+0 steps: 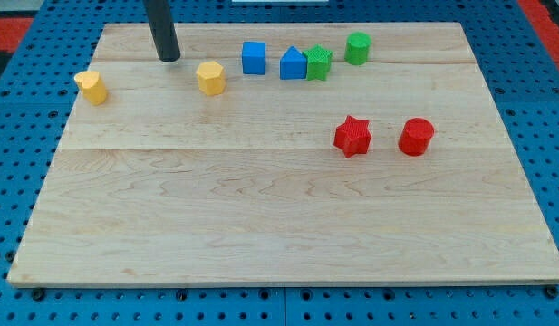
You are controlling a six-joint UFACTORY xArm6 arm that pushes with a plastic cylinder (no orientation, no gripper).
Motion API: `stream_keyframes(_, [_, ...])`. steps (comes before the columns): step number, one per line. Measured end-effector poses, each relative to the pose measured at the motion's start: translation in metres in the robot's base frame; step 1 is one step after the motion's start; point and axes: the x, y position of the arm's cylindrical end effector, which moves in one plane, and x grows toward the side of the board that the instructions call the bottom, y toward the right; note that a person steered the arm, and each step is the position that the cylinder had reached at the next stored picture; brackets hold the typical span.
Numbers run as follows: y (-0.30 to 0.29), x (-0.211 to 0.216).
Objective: Place the yellow hexagon vertically below the blue cube
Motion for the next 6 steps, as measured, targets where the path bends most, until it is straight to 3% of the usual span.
stream_keyframes(2, [0.001,-0.010])
stream_keyframes(4, [0.081,0.068])
stream_keyframes(5, [0.070,0.058])
stream_keyframes(6, [0.108,0.068])
